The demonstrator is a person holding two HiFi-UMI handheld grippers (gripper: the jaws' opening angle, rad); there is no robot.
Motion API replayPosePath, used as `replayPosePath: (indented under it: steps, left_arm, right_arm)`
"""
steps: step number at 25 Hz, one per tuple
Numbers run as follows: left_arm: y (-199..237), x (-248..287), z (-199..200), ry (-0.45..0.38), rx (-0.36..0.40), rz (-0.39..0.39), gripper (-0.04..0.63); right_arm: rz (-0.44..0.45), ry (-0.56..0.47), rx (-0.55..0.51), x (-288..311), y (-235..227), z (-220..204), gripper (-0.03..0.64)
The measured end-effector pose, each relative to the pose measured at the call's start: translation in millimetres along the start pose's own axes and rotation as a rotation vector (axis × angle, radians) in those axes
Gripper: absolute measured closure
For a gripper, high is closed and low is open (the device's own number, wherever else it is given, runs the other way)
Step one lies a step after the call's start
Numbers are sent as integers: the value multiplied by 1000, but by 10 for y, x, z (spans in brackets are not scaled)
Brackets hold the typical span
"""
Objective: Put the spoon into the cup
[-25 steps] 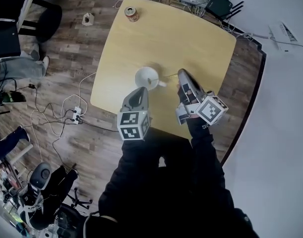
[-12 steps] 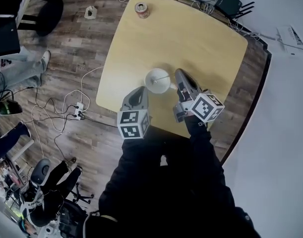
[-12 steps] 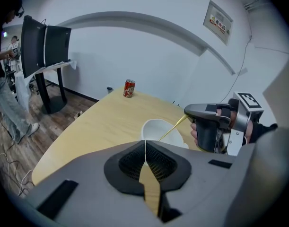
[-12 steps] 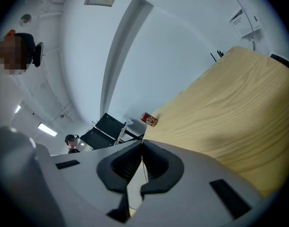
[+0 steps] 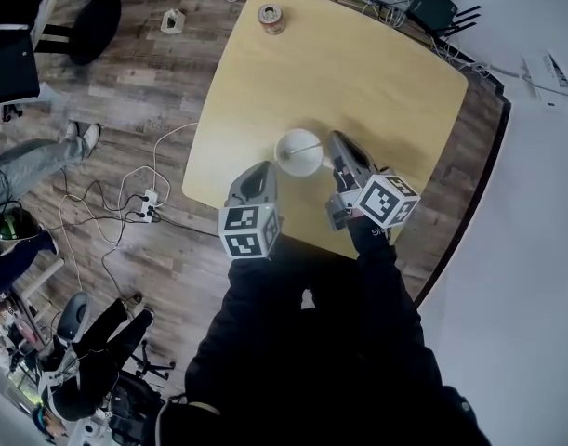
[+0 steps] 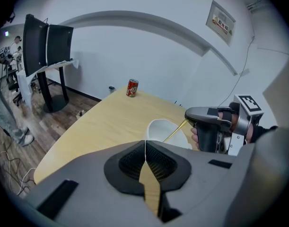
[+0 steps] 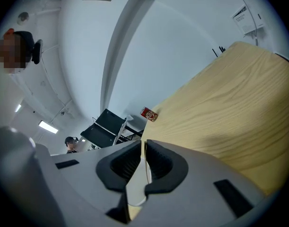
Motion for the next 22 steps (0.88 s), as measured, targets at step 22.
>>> replayPosePath:
  steps: [22]
  left_arm:
    - [-794,-689,672,-197,79,-33,561]
  right_arm:
    - [-82,-31,-554,-1002,827,772,594]
Point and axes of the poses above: the fingertips, and each gripper's own axes: x forward along the fingers, y to its left, z out of its top, the point moved 5 cm from there along -x, backward along the fingers, and after that the axes turned 8 degrees about -y, right-handed, at the moved point
